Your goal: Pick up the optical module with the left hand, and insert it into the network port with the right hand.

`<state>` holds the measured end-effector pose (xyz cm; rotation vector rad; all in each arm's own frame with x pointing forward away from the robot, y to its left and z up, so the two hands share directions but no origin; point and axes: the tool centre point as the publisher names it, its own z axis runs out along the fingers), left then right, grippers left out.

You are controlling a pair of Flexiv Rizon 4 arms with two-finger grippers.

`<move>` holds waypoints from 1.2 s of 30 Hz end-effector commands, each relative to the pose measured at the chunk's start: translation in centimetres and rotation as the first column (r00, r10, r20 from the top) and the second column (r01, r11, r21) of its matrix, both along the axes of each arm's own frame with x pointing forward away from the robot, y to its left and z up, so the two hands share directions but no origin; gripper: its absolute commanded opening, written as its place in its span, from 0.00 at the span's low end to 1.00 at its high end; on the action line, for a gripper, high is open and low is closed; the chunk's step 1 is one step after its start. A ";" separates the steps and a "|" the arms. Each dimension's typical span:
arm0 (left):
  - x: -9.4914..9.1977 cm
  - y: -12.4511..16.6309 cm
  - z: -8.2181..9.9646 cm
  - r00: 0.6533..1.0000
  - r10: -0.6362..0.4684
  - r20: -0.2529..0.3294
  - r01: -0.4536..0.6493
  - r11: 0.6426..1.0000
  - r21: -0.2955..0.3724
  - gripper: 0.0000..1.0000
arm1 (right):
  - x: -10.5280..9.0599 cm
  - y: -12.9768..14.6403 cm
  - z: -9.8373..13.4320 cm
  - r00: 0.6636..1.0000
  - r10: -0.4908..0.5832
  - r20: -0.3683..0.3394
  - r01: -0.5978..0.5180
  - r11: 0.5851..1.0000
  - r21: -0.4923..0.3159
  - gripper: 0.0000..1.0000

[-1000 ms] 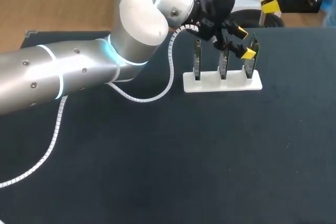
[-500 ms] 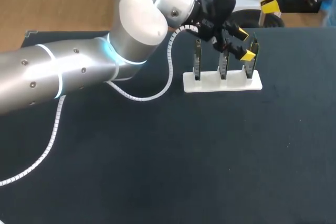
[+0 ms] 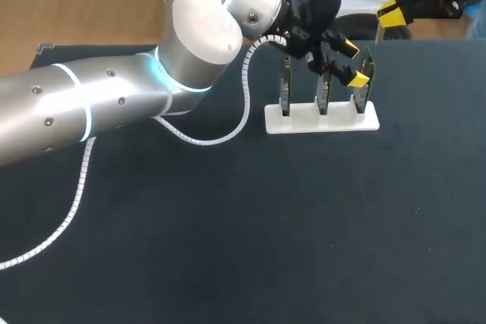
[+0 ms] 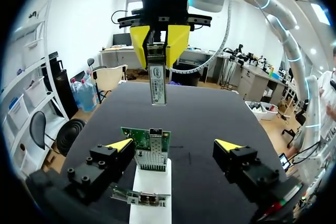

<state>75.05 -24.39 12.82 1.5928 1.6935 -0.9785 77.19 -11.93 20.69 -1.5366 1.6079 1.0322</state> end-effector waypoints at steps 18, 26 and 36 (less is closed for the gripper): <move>0.2 -0.1 0.0 1.000 -0.004 -0.002 0.004 1.000 0.003 1.00 | -1.0 0.1 -2.1 1.000 -0.010 0.030 0.011 0.999 -0.046 0.00; 0.2 -0.1 0.0 1.000 -0.004 -0.002 0.004 1.000 0.003 1.00 | -1.3 0.4 -2.3 0.999 -0.018 0.035 0.019 0.999 -0.037 0.00; 0.2 -0.1 0.0 1.000 -0.004 -0.002 0.004 1.000 0.003 1.00 | -1.1 0.8 -3.0 0.999 -0.040 0.022 0.041 0.998 -0.047 0.00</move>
